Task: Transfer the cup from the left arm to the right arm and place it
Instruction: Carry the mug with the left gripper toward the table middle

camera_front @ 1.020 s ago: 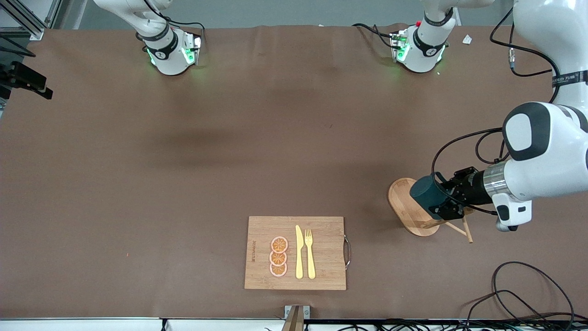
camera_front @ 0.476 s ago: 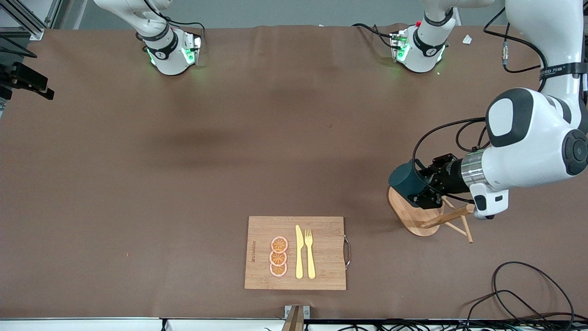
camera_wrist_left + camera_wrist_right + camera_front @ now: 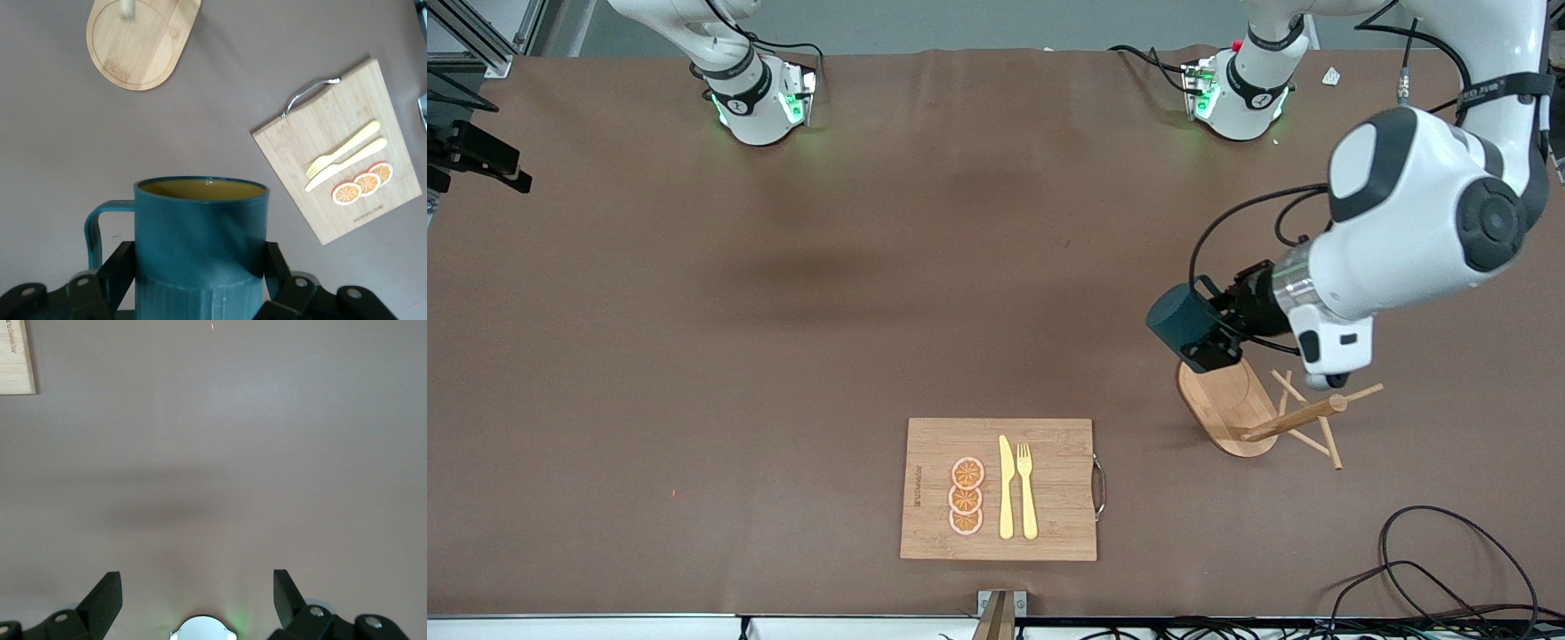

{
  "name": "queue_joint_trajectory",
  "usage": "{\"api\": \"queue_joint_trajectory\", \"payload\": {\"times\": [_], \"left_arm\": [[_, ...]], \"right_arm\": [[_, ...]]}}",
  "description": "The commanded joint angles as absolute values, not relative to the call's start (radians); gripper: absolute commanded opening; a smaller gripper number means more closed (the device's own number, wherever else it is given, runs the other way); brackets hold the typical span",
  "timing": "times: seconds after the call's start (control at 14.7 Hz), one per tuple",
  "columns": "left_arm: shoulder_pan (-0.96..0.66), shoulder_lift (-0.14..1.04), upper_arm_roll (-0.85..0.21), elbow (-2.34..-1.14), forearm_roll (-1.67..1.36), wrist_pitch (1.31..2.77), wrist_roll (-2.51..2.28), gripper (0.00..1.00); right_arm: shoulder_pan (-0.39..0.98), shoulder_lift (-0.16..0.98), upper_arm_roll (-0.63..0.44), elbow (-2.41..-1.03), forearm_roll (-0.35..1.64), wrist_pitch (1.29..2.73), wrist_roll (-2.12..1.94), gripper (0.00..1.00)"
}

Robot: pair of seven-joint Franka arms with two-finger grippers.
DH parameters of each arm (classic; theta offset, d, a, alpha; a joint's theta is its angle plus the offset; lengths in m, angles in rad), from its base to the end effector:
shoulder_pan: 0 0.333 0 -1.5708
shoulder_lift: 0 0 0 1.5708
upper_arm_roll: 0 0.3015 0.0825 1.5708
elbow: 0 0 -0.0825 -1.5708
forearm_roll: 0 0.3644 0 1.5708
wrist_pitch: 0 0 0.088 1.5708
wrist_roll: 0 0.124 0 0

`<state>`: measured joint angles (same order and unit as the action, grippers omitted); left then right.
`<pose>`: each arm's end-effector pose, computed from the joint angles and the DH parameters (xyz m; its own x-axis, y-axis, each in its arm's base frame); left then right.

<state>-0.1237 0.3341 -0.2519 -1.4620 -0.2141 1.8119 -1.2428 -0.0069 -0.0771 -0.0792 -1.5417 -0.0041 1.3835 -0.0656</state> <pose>0.5947 -0.2354 0.4769 0.5875 0.7641 -0.2663 0.8059 -0.5822 0.1076 0.4884 -0.0444 0.6298 0.9965 -0.0202 -0.0809 -0.0209 -0.9998 -0.0073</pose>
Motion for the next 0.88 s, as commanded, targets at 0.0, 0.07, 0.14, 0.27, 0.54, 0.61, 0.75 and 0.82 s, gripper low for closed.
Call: {"api": "queue_joint_trajectory", "payload": {"times": [0.0, 0.07, 0.14, 0.27, 0.54, 0.61, 0.75, 0.82], "left_arm": [[-0.136, 0.327, -0.339, -1.457, -0.082, 1.86, -1.311, 0.56], [-0.152, 0.33, -0.371, -1.456, -0.025, 1.887, -1.331, 0.56], [-0.175, 0.334, -0.386, -1.456, 0.019, 1.91, -1.351, 0.56], [-0.247, 0.336, -0.39, -1.456, 0.101, 1.957, -1.376, 0.56], [-0.349, 0.341, -0.39, -1.463, 0.228, 2.022, -1.376, 0.56], [-0.377, 0.348, -0.39, -1.465, 0.26, 2.042, -1.376, 0.57], [-0.443, 0.359, -0.39, -1.466, 0.332, 2.068, -1.378, 0.58], [-0.481, 0.37, -0.39, -1.468, 0.38, 2.069, -1.379, 0.58]], "right_arm": [[-0.02, -0.078, -0.074, -1.542, -0.002, 1.388, -0.066, 1.0], [-0.021, -0.077, -0.074, -1.543, -0.003, 1.39, -0.066, 1.0], [-0.02, -0.072, -0.074, -1.543, -0.005, 1.39, -0.066, 1.0], [-0.021, -0.055, -0.075, -1.543, -0.003, 1.388, -0.063, 1.0], [-0.025, -0.005, -0.075, -1.54, -0.008, 1.399, -0.066, 1.0], [-0.031, 0.014, -0.078, -1.533, -0.012, 1.413, -0.067, 1.0], [-0.04, 0.055, -0.078, -1.529, -0.018, 1.442, -0.068, 1.0], [-0.041, 0.075, -0.078, -1.525, -0.017, 1.445, -0.067, 1.0]]}}
